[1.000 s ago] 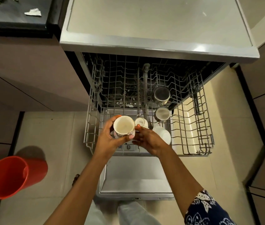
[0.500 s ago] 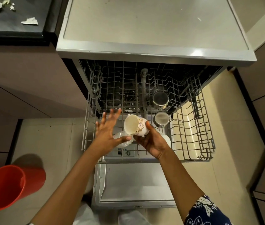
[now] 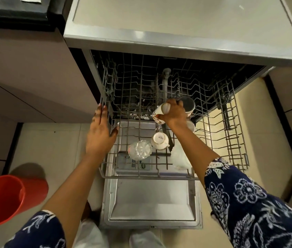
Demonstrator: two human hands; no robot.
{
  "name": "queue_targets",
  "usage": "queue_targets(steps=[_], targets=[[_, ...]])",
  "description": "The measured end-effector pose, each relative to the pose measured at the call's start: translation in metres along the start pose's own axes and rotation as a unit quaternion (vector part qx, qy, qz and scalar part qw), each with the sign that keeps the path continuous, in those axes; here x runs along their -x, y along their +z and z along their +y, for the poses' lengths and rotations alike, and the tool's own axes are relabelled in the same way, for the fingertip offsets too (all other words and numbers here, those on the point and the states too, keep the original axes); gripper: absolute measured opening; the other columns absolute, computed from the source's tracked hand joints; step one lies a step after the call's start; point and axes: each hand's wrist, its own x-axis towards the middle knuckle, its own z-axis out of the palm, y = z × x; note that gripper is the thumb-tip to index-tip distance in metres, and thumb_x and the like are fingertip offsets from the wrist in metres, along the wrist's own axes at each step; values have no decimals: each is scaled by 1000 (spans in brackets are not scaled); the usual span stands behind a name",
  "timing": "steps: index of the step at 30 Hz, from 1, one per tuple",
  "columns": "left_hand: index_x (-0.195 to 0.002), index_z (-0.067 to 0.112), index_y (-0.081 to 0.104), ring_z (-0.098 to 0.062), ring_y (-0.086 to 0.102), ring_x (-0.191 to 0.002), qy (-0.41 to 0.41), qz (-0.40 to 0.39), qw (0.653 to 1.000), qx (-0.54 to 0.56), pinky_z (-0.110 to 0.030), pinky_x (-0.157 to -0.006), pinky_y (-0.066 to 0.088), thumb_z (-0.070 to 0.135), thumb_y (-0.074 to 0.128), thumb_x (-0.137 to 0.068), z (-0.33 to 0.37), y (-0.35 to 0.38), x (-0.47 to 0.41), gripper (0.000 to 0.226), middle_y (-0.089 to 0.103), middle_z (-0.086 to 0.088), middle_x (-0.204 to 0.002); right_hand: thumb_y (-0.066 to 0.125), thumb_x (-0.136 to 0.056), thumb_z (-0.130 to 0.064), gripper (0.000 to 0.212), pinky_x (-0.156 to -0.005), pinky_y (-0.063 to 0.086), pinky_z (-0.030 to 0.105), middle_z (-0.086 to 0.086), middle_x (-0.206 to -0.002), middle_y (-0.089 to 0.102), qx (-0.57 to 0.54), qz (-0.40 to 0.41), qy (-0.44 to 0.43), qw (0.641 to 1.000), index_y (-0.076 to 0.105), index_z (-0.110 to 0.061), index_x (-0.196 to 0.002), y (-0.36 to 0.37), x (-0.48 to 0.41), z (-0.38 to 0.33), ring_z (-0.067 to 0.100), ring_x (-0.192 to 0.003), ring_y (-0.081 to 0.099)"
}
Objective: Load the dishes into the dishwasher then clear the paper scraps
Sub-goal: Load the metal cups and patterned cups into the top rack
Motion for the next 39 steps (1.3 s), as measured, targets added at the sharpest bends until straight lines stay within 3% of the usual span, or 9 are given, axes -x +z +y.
queue_targets(steps=[6, 11, 22, 30, 35, 39], targets=[[-154, 18, 1, -25, 8, -147, -1, -10, 1000, -20, -47, -113, 28, 36, 56, -93, 4, -1, 2, 85, -4, 1, -161, 76, -74, -40, 80, -86, 46, 35, 15, -133, 35, 64, -2, -27, 998, 33, -16, -137, 16, -5, -5, 34, -117, 47], [-154, 18, 1, -25, 5, -148, -1, -13, 1000, -25, -47, -110, 31, 35, 59, -92, 3, -1, 3, 86, -6, 4, -161, 80, -72, -26, 76, -94, 44, 38, 14, -134, 34, 64, -53, -65, 994, 38, -17, -136, 20, -10, -4, 37, -117, 48], [-154, 19, 0, -22, 2, -148, 2, -13, 999, -34, -44, -110, 31, 37, 60, -90, 0, 2, 0, 90, -10, 5, -161, 81, -70, -19, 77, -94, 46, 40, 13, -137, 38, 155, -107, -145, 971, 41, -17, -136, 10, -16, -14, 36, -119, 49], [-154, 17, 2, -24, 4, -148, 6, -9, 1000, -28, -44, -111, 29, 35, 62, -89, -1, 3, 0, 91, -8, 3, -161, 79, -70, -41, 89, -92, 46, 39, 16, -138, 39, 170, -108, -97, 975, 31, -13, -140, 2, -14, -14, 34, -119, 52], [-154, 15, 3, -23, 2, -148, 19, -4, 999, -39, -33, -113, 13, 36, 62, -89, -4, 5, -1, 90, -6, 0, -161, 70, -74, -56, 89, -87, 48, 37, 18, -133, 45, 162, -55, -7, 985, 29, -8, -136, 4, -4, -20, 34, -115, 55], [-154, 12, 5, -24, 4, -148, 21, 0, 999, -45, -32, -114, 8, 34, 63, -88, -4, 6, -2, 90, -4, -2, -161, 68, -74, -59, 83, -93, 44, 35, 14, -128, 50, 98, -44, 89, 990, 37, -7, -130, 6, -6, -18, 30, -120, 51]])
